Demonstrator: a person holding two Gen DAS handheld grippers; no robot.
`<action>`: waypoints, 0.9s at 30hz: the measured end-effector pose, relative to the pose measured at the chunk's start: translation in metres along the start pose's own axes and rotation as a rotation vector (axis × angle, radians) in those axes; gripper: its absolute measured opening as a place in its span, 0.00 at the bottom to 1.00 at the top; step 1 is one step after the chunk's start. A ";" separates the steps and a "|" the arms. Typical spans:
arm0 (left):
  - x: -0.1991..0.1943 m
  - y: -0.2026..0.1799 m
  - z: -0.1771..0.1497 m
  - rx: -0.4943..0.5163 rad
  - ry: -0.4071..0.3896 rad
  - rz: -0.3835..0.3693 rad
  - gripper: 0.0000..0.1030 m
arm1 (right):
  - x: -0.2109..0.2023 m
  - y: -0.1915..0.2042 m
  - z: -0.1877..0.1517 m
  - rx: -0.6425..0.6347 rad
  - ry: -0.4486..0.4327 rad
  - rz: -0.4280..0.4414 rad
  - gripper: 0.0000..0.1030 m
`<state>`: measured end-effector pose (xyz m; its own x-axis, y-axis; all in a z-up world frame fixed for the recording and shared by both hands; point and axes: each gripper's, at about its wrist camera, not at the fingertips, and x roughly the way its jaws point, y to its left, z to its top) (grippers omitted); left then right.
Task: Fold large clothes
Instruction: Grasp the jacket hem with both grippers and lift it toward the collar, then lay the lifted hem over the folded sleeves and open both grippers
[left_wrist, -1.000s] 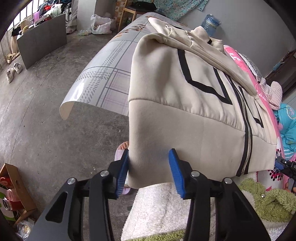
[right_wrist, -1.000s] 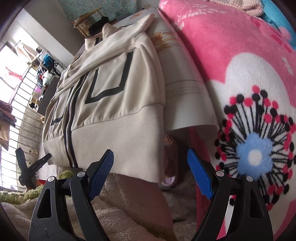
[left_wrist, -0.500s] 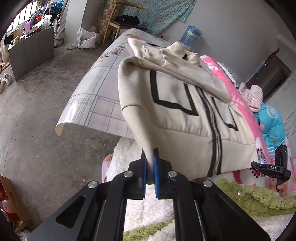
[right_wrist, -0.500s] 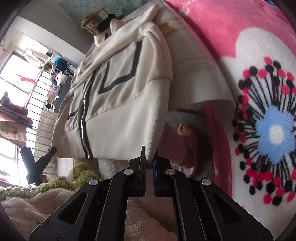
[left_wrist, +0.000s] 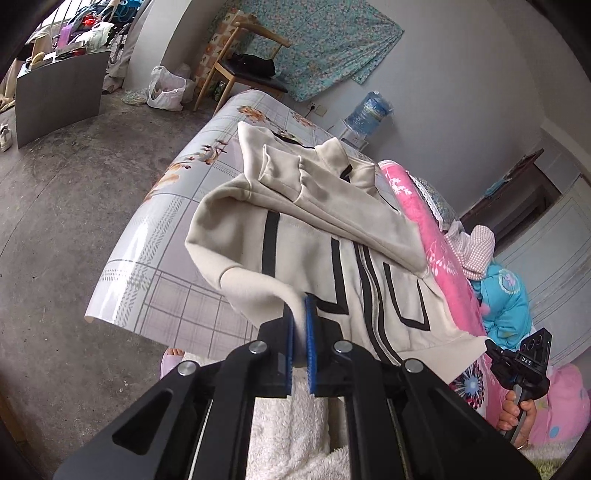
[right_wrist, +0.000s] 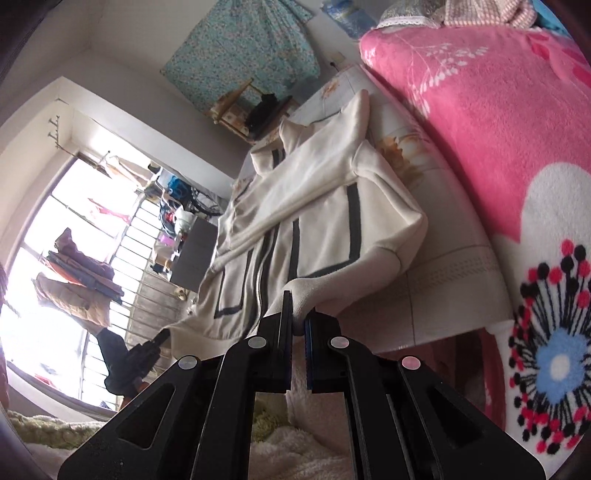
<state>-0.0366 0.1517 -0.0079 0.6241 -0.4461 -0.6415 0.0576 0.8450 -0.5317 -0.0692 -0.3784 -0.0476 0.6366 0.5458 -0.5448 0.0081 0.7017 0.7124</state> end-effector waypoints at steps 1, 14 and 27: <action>0.003 0.003 0.004 -0.014 -0.006 0.004 0.05 | 0.004 0.000 0.004 0.010 -0.009 0.006 0.03; 0.045 0.022 0.055 -0.107 -0.037 0.032 0.05 | 0.032 -0.024 0.063 0.110 -0.056 0.036 0.03; 0.123 0.038 0.097 -0.126 0.076 0.101 0.06 | 0.087 -0.046 0.107 0.155 -0.008 -0.007 0.03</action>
<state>0.1176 0.1573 -0.0530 0.5604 -0.3859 -0.7328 -0.1037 0.8452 -0.5243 0.0680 -0.4121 -0.0802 0.6423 0.5370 -0.5469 0.1311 0.6261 0.7686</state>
